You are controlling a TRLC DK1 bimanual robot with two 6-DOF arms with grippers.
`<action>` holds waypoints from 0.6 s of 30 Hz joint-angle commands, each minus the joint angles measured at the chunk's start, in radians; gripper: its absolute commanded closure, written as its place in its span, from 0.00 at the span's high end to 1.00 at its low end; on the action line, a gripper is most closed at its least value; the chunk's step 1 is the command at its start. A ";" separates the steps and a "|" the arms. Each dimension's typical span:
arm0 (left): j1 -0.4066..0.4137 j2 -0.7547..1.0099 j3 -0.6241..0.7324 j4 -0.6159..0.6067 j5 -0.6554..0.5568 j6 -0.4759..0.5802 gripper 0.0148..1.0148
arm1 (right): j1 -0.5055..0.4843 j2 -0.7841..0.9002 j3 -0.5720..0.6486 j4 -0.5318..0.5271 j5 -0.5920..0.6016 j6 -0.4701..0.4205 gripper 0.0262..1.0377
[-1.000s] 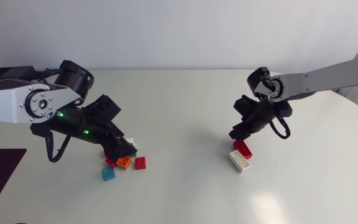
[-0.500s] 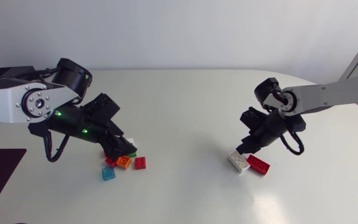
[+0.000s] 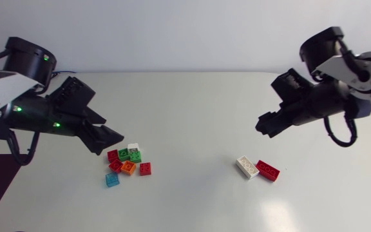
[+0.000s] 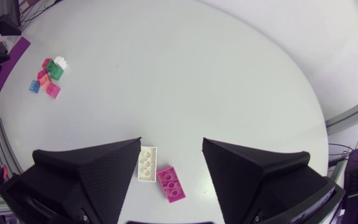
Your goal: Sort duplo bricks by size, large to the right and small to the left
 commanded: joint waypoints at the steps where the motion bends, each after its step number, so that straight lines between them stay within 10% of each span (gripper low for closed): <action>1: 0.036 -0.059 -0.017 -0.010 -0.009 -0.026 0.96 | -0.008 -0.077 -0.055 -0.019 0.031 0.033 0.82; 4: 0.095 -0.118 -0.040 -0.008 -0.014 -0.038 0.97 | -0.039 -0.159 -0.098 -0.008 0.058 0.035 0.96; 18: 0.335 -0.355 -0.169 -0.039 -0.230 -0.057 0.95 | -0.258 -0.430 -0.191 -0.051 0.055 -0.024 0.96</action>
